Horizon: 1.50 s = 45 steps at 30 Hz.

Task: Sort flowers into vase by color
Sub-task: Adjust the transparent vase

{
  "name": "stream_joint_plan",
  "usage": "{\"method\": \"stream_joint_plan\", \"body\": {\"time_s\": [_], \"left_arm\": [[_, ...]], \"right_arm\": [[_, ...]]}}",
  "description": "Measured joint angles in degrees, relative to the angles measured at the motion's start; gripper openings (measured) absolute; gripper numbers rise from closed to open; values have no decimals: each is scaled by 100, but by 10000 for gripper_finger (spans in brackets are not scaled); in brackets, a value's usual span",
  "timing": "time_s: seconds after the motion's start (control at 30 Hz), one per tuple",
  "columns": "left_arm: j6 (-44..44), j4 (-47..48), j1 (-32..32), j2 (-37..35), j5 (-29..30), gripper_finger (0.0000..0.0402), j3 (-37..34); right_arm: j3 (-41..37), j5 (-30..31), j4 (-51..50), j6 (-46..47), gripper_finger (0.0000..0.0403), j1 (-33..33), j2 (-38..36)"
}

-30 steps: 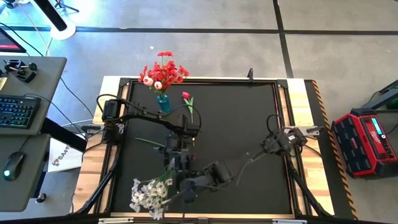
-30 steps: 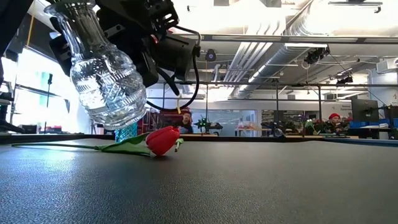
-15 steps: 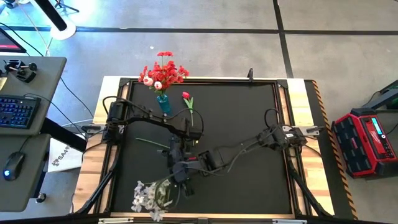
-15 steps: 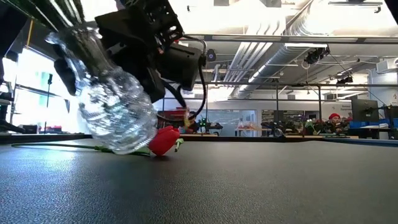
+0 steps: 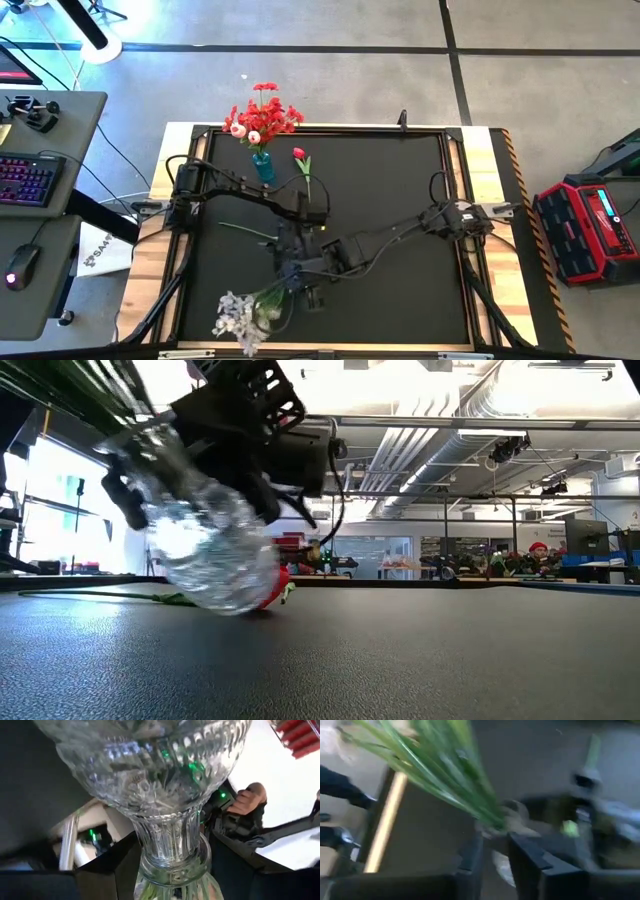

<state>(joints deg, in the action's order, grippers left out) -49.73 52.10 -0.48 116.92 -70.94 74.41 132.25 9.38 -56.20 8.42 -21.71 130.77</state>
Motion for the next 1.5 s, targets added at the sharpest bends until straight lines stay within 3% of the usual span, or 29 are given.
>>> {"method": "stream_joint_plan", "body": {"time_s": [0.17, 0.33, 0.5, 0.7, 0.93, 1.1, 1.3, 1.5], "left_arm": [[268, -856, 146, 0, 212, 198, 2], [1179, -1366, 383, 0, 645, 198, 2], [1949, -1465, 549, -2, 1526, 198, 2], [2003, -1760, 551, -7, 2707, 198, 3], [2638, -1613, 418, -9, 3384, 202, 11], [3203, -1206, 272, -36, 4014, 251, 21], [3213, -1018, 252, -149, 4079, 333, 68], [3485, -68, 254, -667, 5282, 362, 363]], "right_arm": [[0, 205, -547, 209, 128, 75, -299], [0, 331, -862, 459, 154, 115, -813], [0, 783, -1161, 898, 179, 80, -1484], [7, 1794, -1929, 2156, 194, 43, -2315], [7, 2179, -3037, 3131, 195, -177, -2705], [-37, 2059, -3350, 3399, 196, -299, -2705], [-44, 1952, -3382, 3335, 196, -315, -2712], [-44, 1894, -3380, 3026, 196, -271, -2712]]}}
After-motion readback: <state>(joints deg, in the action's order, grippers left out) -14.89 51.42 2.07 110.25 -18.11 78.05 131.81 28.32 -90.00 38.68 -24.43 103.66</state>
